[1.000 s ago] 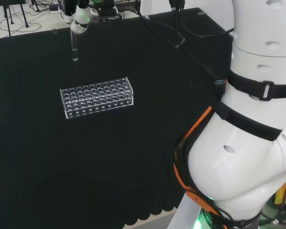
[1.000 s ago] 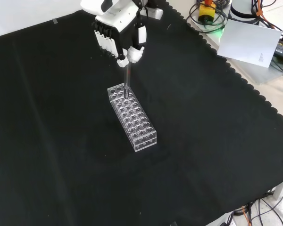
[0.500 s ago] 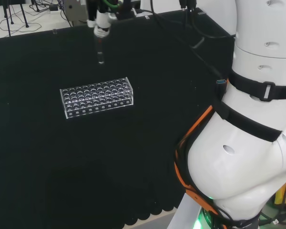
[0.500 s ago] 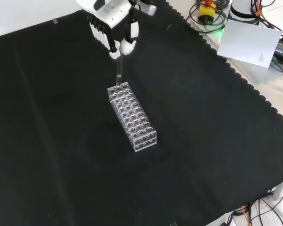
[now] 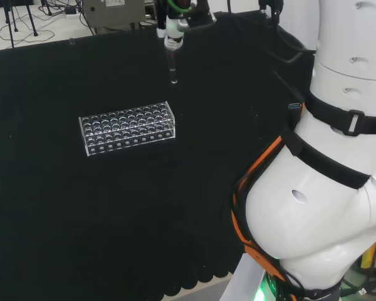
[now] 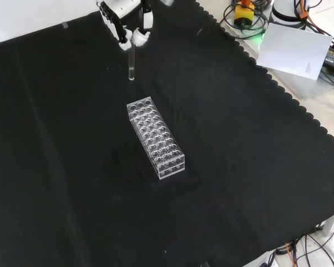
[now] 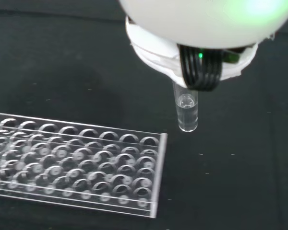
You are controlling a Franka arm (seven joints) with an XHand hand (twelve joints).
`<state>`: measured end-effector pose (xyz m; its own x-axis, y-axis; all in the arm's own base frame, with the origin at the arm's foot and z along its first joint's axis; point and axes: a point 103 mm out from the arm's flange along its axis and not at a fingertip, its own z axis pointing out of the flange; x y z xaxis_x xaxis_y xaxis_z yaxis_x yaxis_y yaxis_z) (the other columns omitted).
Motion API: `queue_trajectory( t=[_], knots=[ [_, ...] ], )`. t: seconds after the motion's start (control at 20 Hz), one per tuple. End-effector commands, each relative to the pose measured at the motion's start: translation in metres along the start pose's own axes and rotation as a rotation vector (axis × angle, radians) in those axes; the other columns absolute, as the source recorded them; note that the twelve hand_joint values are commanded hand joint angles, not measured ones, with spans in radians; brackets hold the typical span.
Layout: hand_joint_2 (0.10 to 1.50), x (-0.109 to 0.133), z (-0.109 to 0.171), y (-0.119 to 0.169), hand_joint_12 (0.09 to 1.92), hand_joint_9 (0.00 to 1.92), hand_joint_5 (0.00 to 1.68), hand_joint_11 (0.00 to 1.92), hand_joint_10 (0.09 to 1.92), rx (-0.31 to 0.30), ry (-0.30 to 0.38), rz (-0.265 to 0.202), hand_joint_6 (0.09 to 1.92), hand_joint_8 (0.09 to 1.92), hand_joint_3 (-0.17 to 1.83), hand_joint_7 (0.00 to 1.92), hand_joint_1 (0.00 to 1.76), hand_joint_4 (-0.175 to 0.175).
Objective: Shake the test tube.
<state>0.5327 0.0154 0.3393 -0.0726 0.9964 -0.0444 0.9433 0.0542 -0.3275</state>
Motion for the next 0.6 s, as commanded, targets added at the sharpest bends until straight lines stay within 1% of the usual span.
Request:
queue_trajectory(
  t=[0.05,0.2,0.3,0.6],
  knots=[
    [0.52,-0.001,-0.002,0.001,1.07,1.45,1.46,1.38,0.42,-0.008,0.005,0.006,0.09,0.62,0.77,1.47,1.45,-0.175],
    [0.52,0.012,-0.004,0.005,1.07,1.45,1.46,1.38,0.42,-0.014,0.021,-0.016,0.09,0.62,0.77,1.47,1.45,-0.175],
    [0.52,0.025,-0.006,0.009,1.07,1.45,1.46,1.38,0.42,-0.018,0.032,-0.039,0.09,0.61,0.77,1.47,1.45,-0.175],
    [0.52,0.074,-0.011,0.021,1.07,1.45,1.46,1.38,0.42,-0.025,0.063,-0.139,0.09,0.62,0.77,1.47,1.45,-0.175]
  ],
)
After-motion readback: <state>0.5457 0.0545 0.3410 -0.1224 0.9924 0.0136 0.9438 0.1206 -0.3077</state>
